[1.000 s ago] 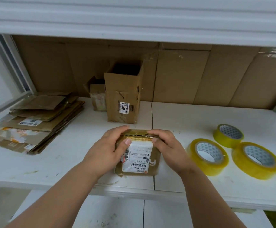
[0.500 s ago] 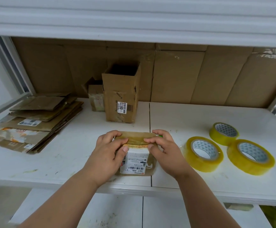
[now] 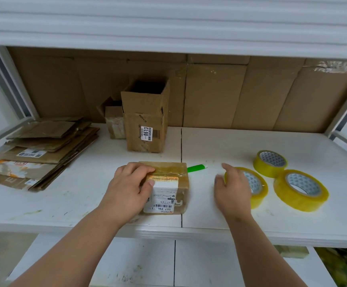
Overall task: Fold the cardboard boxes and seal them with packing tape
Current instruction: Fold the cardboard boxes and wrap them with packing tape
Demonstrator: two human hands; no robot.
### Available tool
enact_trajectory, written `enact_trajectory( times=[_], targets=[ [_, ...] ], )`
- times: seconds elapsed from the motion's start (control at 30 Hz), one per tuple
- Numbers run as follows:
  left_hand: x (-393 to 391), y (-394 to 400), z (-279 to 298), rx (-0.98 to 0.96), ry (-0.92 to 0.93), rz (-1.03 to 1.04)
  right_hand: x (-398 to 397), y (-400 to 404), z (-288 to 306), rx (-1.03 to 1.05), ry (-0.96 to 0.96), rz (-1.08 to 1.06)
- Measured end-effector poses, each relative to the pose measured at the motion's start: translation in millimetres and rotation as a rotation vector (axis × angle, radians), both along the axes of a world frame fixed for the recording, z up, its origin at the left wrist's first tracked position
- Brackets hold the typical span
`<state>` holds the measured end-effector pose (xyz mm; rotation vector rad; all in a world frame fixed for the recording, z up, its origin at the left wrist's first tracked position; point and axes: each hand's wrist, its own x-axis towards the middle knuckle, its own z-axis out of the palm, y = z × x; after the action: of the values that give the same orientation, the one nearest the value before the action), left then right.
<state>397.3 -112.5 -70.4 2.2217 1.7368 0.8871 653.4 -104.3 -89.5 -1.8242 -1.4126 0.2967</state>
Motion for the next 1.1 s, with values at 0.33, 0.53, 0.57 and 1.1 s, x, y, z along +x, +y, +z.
enact_trajectory(
  times=[0.33, 0.53, 0.57, 1.1],
  targets=[
    [12.4, -2.1, 7.9, 0.107, 0.143, 0.126, 22.3, 0.4, -5.1, -0.443, -0.357, -0.11],
    [15.6, 6.0, 23.2, -0.002, 0.211, 0.031, 4.1, -10.5, 40.9, -0.129, 0.066, 0.121],
    [14.7, 6.5, 26.2, -0.022, 0.179, 0.022, -0.9, -13.4, 48.0, -0.079, 0.112, 0.164],
    [2.1, -10.6, 49.3, -0.172, -0.322, -0.028, -66.0, -23.0, 57.5, 0.174, -0.439, 0.535]
  ],
)
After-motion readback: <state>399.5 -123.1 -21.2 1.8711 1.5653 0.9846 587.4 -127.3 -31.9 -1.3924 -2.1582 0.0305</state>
